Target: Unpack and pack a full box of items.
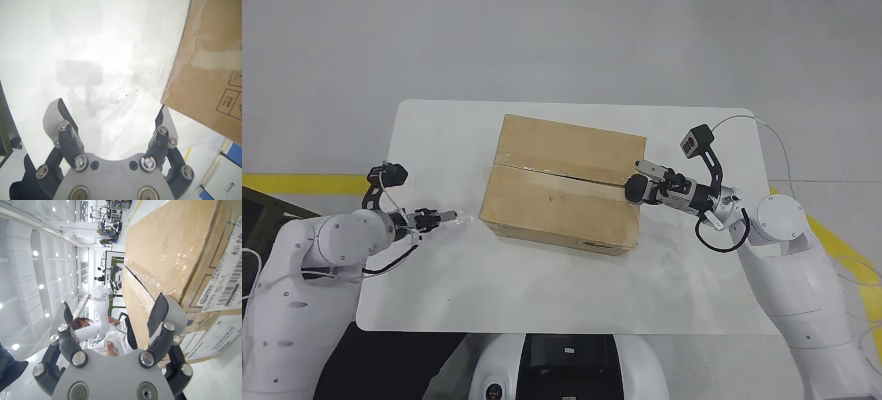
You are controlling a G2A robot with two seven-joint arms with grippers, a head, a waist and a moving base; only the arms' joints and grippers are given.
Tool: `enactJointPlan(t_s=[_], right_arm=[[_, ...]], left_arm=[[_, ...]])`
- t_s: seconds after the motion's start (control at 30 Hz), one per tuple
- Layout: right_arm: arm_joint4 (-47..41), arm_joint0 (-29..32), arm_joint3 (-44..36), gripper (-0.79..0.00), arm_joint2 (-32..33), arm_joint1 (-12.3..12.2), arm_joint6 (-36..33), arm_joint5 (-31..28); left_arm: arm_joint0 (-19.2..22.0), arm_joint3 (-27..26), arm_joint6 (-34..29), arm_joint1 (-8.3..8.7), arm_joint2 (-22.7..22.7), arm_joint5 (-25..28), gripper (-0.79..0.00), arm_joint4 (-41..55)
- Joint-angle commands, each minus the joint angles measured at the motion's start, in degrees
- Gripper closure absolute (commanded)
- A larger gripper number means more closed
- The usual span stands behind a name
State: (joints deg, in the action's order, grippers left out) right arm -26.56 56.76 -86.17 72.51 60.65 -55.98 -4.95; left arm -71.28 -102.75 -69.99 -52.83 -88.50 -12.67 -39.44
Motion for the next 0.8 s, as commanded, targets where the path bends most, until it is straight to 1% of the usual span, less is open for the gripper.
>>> enactJointPlan(t_s=[0.0, 0.23, 0.3, 0.33, 0.4, 0.43, 0.47, 0.5, 0.53, 0.6, 0.67, 0.73, 0.77], right_arm=[[0.00, 0.00, 0.00, -0.785, 0.00, 0.00, 0.00, 0.00], [0.00, 0.00, 0.00, -0.785, 0.00, 0.00, 0.00, 0.00], [0.00, 0.00, 0.00, -0.785, 0.00, 0.00, 0.00, 0.00], [0.00, 0.00, 0.00, -0.785, 0.00, 0.00, 0.00, 0.00], [0.00, 0.00, 0.00, -0.785, 0.00, 0.00, 0.00, 0.00], [0.00, 0.00, 0.00, -0.785, 0.00, 0.00, 0.00, 0.00], [0.00, 0.00, 0.00, -0.785, 0.00, 0.00, 0.00, 0.00], [0.00, 0.00, 0.00, -0.785, 0.00, 0.00, 0.00, 0.00], [0.00, 0.00, 0.00, -0.785, 0.00, 0.00, 0.00, 0.00], [0.00, 0.00, 0.00, -0.785, 0.00, 0.00, 0.00, 0.00], [0.00, 0.00, 0.00, -0.785, 0.00, 0.00, 0.00, 0.00], [0.00, 0.00, 0.00, -0.785, 0.00, 0.00, 0.00, 0.00], [0.00, 0.00, 0.00, -0.785, 0.00, 0.00, 0.00, 0.00]], left_arm=[[0.82, 0.32, -0.31, -0.08, 1.40, -1.16, -0.785, -1.15], [2.45, 1.06, -1.98, -0.21, 4.71, -3.45, -0.785, -4.80], [2.92, 1.49, -2.33, -0.25, 5.17, -4.36, -0.643, -5.48], [3.13, 1.64, -2.46, -0.28, 5.39, -4.71, -0.529, -5.64], [3.48, 1.82, -2.77, -0.32, 5.91, -5.01, -0.480, -6.17], [3.63, 1.85, -2.88, -0.34, 6.19, -5.05, -0.428, -6.45], [3.75, 1.91, -2.89, -0.36, 6.43, -5.16, -0.425, -6.73], [3.84, 2.01, -2.92, -0.39, 6.67, -5.35, -0.379, -6.87], [3.93, 2.06, -2.90, -0.42, 6.90, -5.42, -0.363, -6.97], [4.02, 2.34, -2.69, -0.46, 7.37, -5.42, -0.379, -7.51], [4.06, 2.61, -2.56, -0.52, 7.86, -5.55, -0.369, -8.08], [4.13, 2.64, -2.50, -0.54, 8.20, -5.63, -0.388, -8.81], [4.07, 2.52, -2.56, -0.54, 8.40, -5.62, -0.416, -9.25]])
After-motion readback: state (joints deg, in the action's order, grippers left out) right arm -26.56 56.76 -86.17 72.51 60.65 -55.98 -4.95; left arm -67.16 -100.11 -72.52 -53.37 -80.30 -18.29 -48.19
